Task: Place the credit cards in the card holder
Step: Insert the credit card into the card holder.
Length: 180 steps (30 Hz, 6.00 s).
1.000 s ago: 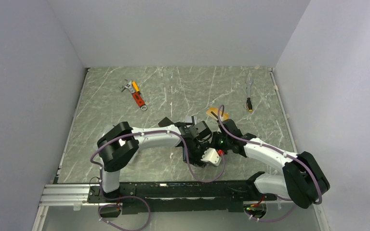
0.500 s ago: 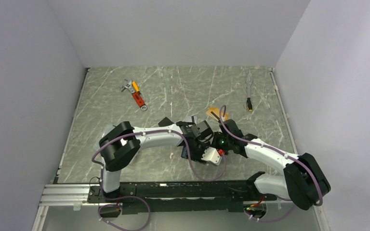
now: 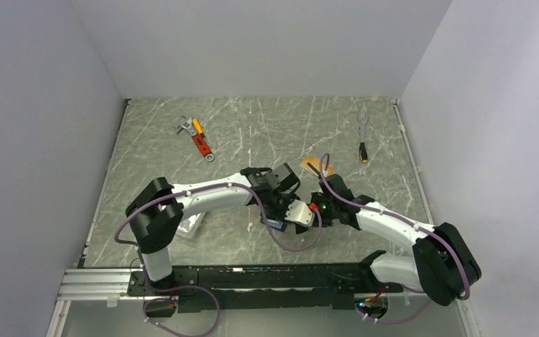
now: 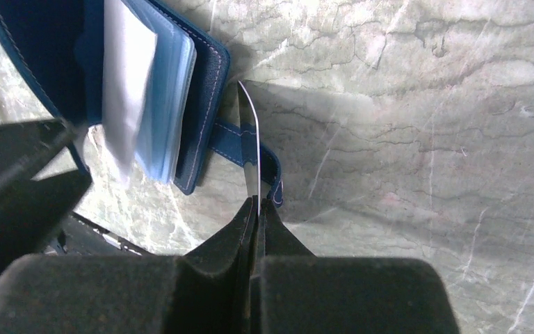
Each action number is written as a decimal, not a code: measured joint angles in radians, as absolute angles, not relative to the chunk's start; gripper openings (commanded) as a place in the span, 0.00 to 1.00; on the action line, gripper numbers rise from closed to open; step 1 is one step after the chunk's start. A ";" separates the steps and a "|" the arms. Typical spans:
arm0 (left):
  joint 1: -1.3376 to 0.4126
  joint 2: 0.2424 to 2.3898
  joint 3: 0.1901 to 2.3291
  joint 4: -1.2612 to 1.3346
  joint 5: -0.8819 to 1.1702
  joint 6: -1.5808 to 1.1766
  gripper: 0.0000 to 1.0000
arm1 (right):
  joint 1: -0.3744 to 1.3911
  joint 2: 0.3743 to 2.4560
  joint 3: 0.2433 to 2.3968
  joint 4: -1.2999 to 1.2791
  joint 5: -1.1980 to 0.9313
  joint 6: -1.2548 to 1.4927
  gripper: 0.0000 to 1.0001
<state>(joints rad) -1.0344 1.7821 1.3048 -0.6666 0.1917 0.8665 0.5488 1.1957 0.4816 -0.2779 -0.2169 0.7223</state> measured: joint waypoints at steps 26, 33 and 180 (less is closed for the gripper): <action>-0.800 1.759 1.197 -0.710 0.274 0.701 0.38 | 0.551 1.136 0.464 -0.313 -0.190 0.742 0.00; -0.805 1.783 1.144 -0.697 0.336 0.681 0.35 | 0.551 1.069 0.459 -0.387 -0.173 0.743 0.00; -0.549 1.885 1.245 -0.765 0.746 0.221 0.61 | 0.662 1.460 0.657 -0.125 -0.430 0.617 0.00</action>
<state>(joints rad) -0.5491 1.8847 1.2453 -0.7654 0.7456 0.2207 0.6617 1.4605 0.6575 -0.1249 -0.4301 0.6170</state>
